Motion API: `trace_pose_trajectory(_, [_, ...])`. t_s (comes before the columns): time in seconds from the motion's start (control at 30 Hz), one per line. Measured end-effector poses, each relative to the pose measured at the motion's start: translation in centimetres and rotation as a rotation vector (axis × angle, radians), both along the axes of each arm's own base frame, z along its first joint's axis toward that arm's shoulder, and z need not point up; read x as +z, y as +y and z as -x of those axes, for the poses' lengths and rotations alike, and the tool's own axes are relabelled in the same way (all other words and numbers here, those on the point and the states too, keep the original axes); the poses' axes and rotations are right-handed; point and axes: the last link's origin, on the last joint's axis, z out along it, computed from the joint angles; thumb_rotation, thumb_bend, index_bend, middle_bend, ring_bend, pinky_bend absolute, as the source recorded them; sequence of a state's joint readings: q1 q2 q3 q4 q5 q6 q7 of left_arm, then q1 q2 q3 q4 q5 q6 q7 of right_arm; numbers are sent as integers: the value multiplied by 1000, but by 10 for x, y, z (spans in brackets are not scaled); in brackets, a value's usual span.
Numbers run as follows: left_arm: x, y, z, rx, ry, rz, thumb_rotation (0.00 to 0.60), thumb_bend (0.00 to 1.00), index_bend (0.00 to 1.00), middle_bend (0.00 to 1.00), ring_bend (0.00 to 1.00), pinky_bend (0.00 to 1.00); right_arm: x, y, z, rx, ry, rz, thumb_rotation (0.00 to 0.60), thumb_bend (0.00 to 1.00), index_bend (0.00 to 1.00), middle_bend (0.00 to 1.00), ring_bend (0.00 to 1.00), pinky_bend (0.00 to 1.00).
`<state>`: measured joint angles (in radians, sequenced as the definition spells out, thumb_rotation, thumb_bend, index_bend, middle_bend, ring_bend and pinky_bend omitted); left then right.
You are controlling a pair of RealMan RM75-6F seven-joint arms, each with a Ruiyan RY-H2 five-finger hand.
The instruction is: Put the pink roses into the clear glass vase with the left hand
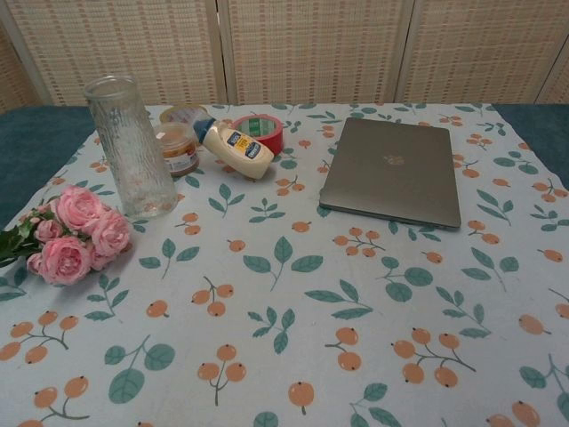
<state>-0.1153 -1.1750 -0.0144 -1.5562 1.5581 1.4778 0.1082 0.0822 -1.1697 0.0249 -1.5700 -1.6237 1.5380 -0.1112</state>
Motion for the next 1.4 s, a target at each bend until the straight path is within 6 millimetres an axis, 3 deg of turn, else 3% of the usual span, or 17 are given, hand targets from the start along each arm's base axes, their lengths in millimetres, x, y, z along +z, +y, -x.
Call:
trace_pose_trajectory(0.3, [-34, 17, -7, -15, -26, 131, 600, 396, 0, 0, 0, 112, 8, 5, -1, 9, -30, 14, 600, 236, 0, 0, 0, 0])
trace_pose_trajectory(0.57, [-70, 67, -22, 20, 61, 233, 566, 398, 0, 0, 0, 97, 13, 7, -1, 9, -53, -10, 600, 236, 0, 0, 0, 0])
trace_pose_trajectory(0.87, [-88, 100, -27, 116, 154, 295, 570, 395, 0, 0, 0, 116, 14, 8, -1, 3, -67, -24, 600, 236, 0, 0, 0, 0])
trace_pose_trajectory(1.3, [-109, 123, -41, 137, 149, 386, 600, 387, 0, 0, 0, 128, 13, 8, 0, -18, -62, -31, 600, 236, 0, 0, 0, 0])
trace_pose_trajectory(1.37, [-113, 125, -44, 117, 151, 390, 600, 385, 55, 62, 31, 126, 13, 7, 0, -21, -59, -33, 600, 237, 0, 0, 0, 0])
trace_pose_trajectory(1.4, [-115, 125, -44, 108, 153, 391, 600, 386, 134, 136, 71, 126, 13, 7, 0, -23, -59, -34, 600, 236, 0, 0, 0, 0])
